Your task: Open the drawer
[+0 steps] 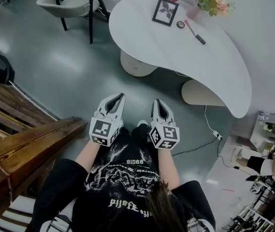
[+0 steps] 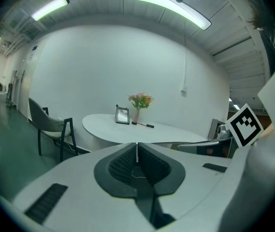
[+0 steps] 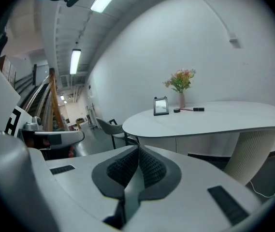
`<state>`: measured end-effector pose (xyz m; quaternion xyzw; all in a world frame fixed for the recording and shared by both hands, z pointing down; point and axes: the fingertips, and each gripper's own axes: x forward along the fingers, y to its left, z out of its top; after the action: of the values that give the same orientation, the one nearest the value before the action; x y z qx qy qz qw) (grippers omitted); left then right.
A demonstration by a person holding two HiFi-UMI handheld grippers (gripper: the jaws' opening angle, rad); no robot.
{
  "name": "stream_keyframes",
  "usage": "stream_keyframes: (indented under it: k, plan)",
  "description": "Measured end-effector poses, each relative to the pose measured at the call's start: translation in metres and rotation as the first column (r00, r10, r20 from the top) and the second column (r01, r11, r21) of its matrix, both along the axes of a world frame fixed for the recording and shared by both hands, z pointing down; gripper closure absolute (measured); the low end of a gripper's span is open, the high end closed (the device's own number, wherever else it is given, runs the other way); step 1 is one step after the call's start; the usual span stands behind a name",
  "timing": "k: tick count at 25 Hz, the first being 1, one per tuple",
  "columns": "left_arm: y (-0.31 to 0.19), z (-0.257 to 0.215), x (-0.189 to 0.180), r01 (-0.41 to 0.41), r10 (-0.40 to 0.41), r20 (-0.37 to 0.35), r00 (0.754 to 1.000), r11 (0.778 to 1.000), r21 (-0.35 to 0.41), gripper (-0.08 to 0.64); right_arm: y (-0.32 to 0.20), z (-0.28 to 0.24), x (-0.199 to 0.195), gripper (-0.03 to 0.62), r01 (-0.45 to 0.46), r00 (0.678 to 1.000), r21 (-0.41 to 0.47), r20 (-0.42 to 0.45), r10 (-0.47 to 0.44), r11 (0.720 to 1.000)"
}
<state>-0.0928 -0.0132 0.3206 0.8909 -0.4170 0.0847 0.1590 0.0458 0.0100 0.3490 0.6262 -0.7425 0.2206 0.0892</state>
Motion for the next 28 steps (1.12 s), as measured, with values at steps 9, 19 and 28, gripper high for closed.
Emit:
stream_keyframes:
  k: [9, 19, 28]
  plan:
    - [-0.008, 0.011, 0.014, 0.022, -0.021, 0.021, 1.000, 0.999, -0.035, 0.531, -0.027, 0.004, -0.002, 0.565, 0.033, 0.999, -0.005, 0.001, -0.033, 0.999]
    - [-0.030, 0.018, 0.021, 0.073, -0.072, 0.037, 0.997, 0.997, -0.026, 0.531, -0.042, 0.027, 0.003, 0.565, 0.064, 0.998, -0.021, -0.019, -0.064, 0.998]
    - [-0.046, 0.041, 0.023, 0.081, -0.081, 0.006, 0.997, 0.997, 0.003, 0.531, -0.053, 0.042, 0.000, 0.565, 0.054, 0.998, -0.004, -0.023, -0.054, 0.999]
